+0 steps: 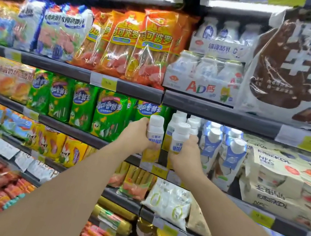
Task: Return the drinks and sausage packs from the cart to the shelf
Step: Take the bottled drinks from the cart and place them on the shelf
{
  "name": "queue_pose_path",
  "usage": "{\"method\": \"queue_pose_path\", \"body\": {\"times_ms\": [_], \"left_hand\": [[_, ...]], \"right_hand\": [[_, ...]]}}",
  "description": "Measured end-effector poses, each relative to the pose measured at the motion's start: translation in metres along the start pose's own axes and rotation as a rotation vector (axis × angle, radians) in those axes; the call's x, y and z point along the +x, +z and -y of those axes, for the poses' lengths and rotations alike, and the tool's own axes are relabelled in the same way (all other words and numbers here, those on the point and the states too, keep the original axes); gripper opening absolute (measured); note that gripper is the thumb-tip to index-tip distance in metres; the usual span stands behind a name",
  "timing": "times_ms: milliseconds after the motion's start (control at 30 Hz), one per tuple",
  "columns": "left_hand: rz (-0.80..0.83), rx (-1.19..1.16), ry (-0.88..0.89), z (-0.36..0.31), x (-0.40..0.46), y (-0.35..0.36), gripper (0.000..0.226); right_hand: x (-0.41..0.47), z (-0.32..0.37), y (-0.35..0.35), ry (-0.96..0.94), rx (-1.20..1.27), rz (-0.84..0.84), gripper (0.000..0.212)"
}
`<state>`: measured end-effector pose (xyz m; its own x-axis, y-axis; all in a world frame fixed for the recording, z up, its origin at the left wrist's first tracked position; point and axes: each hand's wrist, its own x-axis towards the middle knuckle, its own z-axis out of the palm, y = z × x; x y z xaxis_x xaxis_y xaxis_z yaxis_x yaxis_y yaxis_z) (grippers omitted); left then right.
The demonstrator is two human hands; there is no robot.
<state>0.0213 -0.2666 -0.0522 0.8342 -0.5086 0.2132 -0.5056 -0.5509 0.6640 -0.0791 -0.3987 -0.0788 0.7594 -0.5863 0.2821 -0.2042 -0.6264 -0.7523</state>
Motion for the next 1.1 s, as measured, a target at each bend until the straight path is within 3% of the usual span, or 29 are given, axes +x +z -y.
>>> {"method": "queue_pose_path", "body": {"times_ms": [233, 367, 667, 1100], "left_hand": [[0.135, -0.013, 0.126, 0.006, 0.045, 0.023, 0.071], [0.118, -0.005, 0.205, 0.013, 0.053, 0.028, 0.072], [0.215, -0.01, 0.274, 0.034, 0.061, 0.031, 0.053], [0.219, -0.039, 0.304, 0.03, 0.057, 0.036, 0.04]], "right_hand": [[0.015, -0.008, 0.023, 0.154, 0.029, -0.121, 0.053], [0.005, -0.002, 0.023, 0.229, 0.009, -0.168, 0.062], [-0.016, 0.001, 0.046, 0.281, -0.001, -0.322, 0.035], [-0.012, 0.008, 0.054, 0.393, -0.071, -0.364, 0.04]]}}
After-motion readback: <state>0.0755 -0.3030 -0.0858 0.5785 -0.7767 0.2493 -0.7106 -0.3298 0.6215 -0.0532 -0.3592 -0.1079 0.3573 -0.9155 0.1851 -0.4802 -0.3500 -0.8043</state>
